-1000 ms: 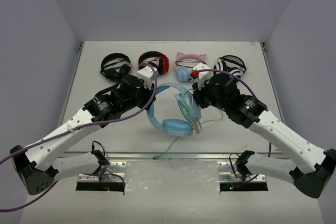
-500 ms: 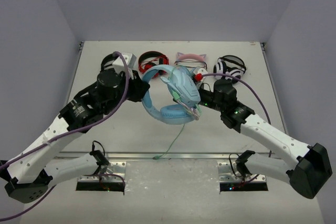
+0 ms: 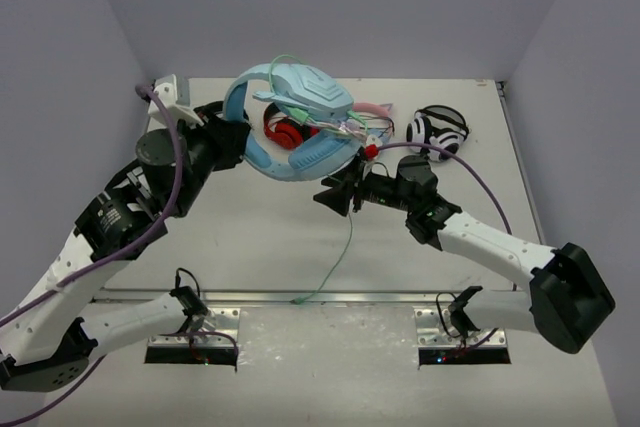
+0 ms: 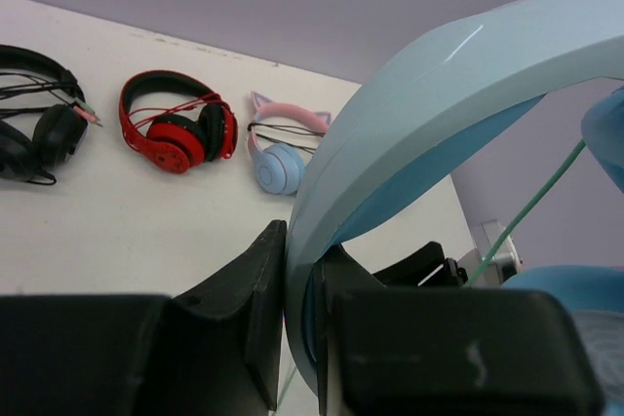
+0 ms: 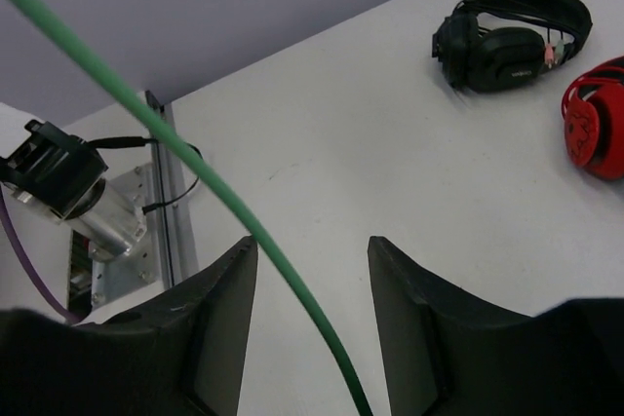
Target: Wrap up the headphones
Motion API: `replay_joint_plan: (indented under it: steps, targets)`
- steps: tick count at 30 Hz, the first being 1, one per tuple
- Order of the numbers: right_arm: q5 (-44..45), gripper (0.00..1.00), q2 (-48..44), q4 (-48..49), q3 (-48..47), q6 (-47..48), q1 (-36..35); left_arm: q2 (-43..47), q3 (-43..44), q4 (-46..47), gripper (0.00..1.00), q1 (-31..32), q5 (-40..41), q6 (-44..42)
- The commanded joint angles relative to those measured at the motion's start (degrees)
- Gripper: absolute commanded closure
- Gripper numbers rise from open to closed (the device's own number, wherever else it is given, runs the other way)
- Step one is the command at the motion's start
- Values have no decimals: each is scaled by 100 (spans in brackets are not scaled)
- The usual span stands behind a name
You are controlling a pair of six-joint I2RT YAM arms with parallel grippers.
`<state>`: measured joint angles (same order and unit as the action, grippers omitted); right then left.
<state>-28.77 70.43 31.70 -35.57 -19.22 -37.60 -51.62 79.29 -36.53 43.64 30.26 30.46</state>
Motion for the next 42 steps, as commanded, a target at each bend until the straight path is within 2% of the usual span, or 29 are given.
replay_joint_plan:
  steps: [1,3,4,6,7,12,14,20,23,28,34,38,40,42]
  targets:
    - [-514,50,75,846,-55,-248,25,195,263,498,100,22,655,654]
    - [-734,58,111,1030,-38,-397,25,274,228,507,100,13,902,768]
    - [-778,75,181,1013,-55,-441,25,283,236,524,100,13,998,821]
    - [-893,88,269,996,-134,-512,25,266,280,507,100,13,1104,856]
    - [-997,91,321,987,-143,-556,16,240,306,490,99,13,1174,900]
    - [-797,93,524,1136,32,-627,-212,56,377,489,100,13,1632,1050]
    - [-394,99,550,1119,76,-600,-422,-76,456,481,100,13,1754,1111]
    - [976,99,261,698,165,-547,-1178,-788,834,304,100,13,2589,1130]
    - [1452,99,-20,-12,34,-346,-1555,-1201,1009,278,100,-4,3001,972]
    - [1743,99,-407,-1200,-467,32,-2135,-1623,835,507,100,-294,3205,778]
    - [1296,99,-531,-2799,-1416,401,-2365,-1913,125,743,100,-549,3267,638]
    - [1374,99,-470,-4395,-2381,1303,-2357,-1993,-509,639,100,-540,3206,654]
    - [1671,99,-399,-4899,-2716,1857,-2357,-2010,-800,543,100,-523,2769,593]
    - [1936,99,-250,-5603,-3235,2290,-2348,-1975,-1028,307,100,-330,2730,636]
